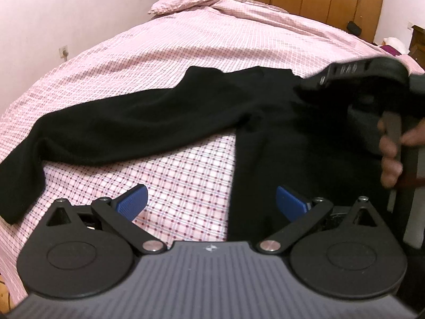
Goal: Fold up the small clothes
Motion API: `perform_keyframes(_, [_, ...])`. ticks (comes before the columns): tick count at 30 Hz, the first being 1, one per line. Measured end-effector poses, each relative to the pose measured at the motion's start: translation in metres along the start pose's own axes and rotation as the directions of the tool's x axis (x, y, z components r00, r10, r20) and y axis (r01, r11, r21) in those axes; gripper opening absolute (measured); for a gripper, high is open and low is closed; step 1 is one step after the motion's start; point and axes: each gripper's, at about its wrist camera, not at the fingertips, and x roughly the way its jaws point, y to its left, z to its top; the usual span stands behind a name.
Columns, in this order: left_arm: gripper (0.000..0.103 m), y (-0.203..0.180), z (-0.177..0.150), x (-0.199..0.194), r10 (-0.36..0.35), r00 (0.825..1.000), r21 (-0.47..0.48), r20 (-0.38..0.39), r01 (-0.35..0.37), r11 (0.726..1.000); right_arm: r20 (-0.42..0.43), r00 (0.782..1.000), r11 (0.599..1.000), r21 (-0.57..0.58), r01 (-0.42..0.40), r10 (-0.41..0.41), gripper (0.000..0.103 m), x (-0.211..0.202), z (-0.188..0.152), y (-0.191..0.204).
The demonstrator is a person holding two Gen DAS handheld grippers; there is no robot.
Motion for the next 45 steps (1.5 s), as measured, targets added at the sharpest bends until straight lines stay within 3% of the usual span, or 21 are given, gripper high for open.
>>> perform_keyframes(1, [0.103, 0.0, 0.0, 0.002, 0.002, 1.0, -0.005, -0.002, -0.002, 1.0, -0.043, 0.999, 1.0, 0.0, 0.019, -0.019, 0.013, 0.005, -0.005, 0.002])
perform_keyframes(3, [0.103, 0.003, 0.0, 0.004, 0.005, 1.0, -0.015, -0.005, -0.005, 1.0, -0.095, 0.994, 0.999, 0.002, 0.05, -0.05, 0.029, 0.01, -0.01, 0.001])
perform_keyframes(5, [0.103, 0.004, 0.0, 0.005, 0.006, 1.0, -0.022, -0.008, -0.006, 1.0, -0.097, 0.995, 0.999, 0.025, 0.032, -0.029, 0.059, 0.005, -0.018, 0.003])
perform_keyframes(7, [0.103, 0.004, 0.002, 0.005, 0.008, 1.0, -0.025, -0.006, -0.008, 1.0, -0.081, 0.997, 1.0, 0.032, 0.0, 0.003, 0.067, -0.008, -0.021, 0.005])
perform_keyframes(14, [0.103, -0.006, 0.017, 0.004, -0.011, 1.0, -0.007, 0.027, 0.011, 1.0, -0.054, 0.998, 0.999, -0.016, -0.029, 0.028, 0.067, -0.064, -0.022, -0.003])
perform_keyframes(20, [0.103, -0.042, 0.037, 0.006, -0.071, 0.995, 0.064, 0.069, 0.066, 0.996, -0.002, 0.995, 0.995, -0.005, 0.101, -0.101, 0.067, -0.101, -0.018, -0.041])
perform_keyframes(23, [0.103, -0.064, 0.046, 0.013, -0.092, 0.992, 0.102, 0.084, 0.084, 0.991, 0.017, 0.971, 0.971, -0.01, 0.239, -0.239, 0.067, -0.116, -0.018, -0.063])
perform_keyframes(27, [0.103, -0.096, 0.057, 0.028, -0.115, 0.988, 0.147, 0.105, 0.098, 0.984, 0.027, 0.915, 0.915, 0.031, 0.402, -0.403, 0.067, -0.133, -0.018, -0.092])
perform_keyframes(30, [0.103, -0.117, 0.063, 0.043, -0.101, 0.989, 0.177, 0.112, 0.08, 0.981, 0.039, 0.88, 0.88, 0.072, 0.47, -0.473, 0.067, -0.145, -0.021, -0.11])
perform_keyframes(32, [0.103, -0.128, 0.066, 0.054, -0.103, 0.988, 0.195, 0.115, 0.079, 0.978, 0.044, 0.873, 0.873, 0.079, 0.482, -0.486, 0.067, -0.146, -0.023, -0.119])
perform_keyframes(36, [0.103, -0.15, 0.066, 0.088, -0.061, 0.994, 0.25, 0.092, 0.037, 0.968, 0.043, 0.869, 0.868, 0.088, 0.488, -0.493, 0.066, -0.14, -0.027, -0.131])
perform_keyframes(38, [0.103, -0.152, 0.063, 0.103, 0.007, 0.995, 0.283, 0.102, -0.036, 0.958, 0.042, 0.868, 0.867, 0.088, 0.491, -0.495, 0.066, -0.136, -0.029, -0.134])
perform_keyframes(45, [0.103, -0.106, 0.074, 0.107, 0.196, 0.962, 0.213, 0.188, -0.235, 0.948, 0.06, 0.869, 0.871, 0.045, 0.488, -0.49, 0.066, -0.137, -0.036, -0.136])
